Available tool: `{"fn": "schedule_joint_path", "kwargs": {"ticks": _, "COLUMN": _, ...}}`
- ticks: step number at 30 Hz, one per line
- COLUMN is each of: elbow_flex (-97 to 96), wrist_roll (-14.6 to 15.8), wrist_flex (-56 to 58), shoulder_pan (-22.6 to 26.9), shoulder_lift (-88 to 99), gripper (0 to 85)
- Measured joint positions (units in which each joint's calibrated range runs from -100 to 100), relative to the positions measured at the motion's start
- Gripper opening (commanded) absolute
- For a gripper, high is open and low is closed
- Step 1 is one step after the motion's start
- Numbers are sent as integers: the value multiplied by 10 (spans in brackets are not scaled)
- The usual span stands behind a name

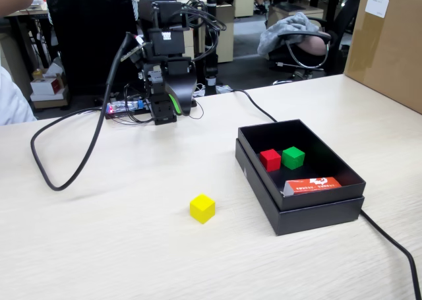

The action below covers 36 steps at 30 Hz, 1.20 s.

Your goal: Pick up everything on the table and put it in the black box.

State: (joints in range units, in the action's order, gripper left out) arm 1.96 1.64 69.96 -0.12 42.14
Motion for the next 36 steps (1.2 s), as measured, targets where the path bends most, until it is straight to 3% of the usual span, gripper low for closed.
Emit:
{"fn": "schedule_joint_path", "kwargs": {"ticks": 18, "elbow_flex": 326, "wrist_roll": 1, "wrist_flex": 0, "shoulder_pan": -6, "shoulder_lift": -493, "gripper": 479}}
{"fn": "schedule_joint_path", "kwargs": {"ticks": 36, "elbow_flex": 478, "wrist_roll": 2, "wrist_flex": 0, "shoulder_pan": -7, "shoulder_lift": -725, "gripper": 477}}
